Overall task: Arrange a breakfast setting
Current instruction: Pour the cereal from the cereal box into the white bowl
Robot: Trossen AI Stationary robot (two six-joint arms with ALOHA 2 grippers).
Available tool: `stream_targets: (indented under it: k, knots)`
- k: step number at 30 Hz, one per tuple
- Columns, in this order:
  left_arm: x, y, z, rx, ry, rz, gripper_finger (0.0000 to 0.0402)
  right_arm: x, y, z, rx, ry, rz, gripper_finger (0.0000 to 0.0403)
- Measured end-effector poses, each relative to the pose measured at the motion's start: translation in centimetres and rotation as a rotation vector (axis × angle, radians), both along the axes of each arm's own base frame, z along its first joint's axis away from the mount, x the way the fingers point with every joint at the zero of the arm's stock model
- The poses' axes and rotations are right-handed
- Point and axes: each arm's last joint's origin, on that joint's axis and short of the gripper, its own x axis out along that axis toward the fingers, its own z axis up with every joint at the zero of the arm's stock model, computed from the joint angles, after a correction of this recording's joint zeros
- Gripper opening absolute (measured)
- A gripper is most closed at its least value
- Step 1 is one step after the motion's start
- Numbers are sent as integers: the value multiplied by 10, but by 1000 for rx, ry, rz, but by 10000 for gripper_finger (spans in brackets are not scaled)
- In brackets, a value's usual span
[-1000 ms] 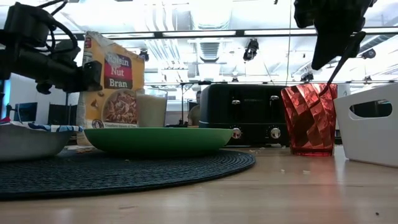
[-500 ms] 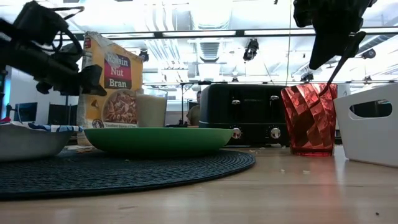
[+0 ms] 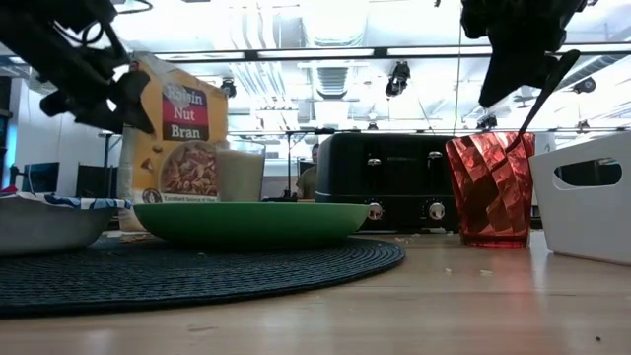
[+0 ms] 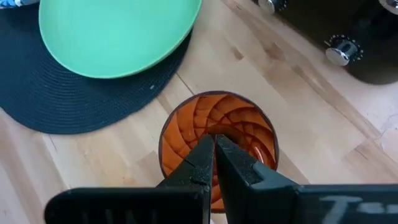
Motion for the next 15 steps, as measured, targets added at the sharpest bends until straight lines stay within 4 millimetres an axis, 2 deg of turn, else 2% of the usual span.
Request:
stream_targets:
  k: [8, 11, 15]
  knots:
    - [-1, -2, 22, -48, -18, -95, 243, 6, -4, 5, -96, -91, -73, 9]
    - [-6, -3, 30, -65, 3, -105, 243, 8, -13, 8, -155, -116, -146, 9]
    - [-14, -5, 45, -78, -13, -111, 243, 13, -34, 23, -204, -156, -226, 9]
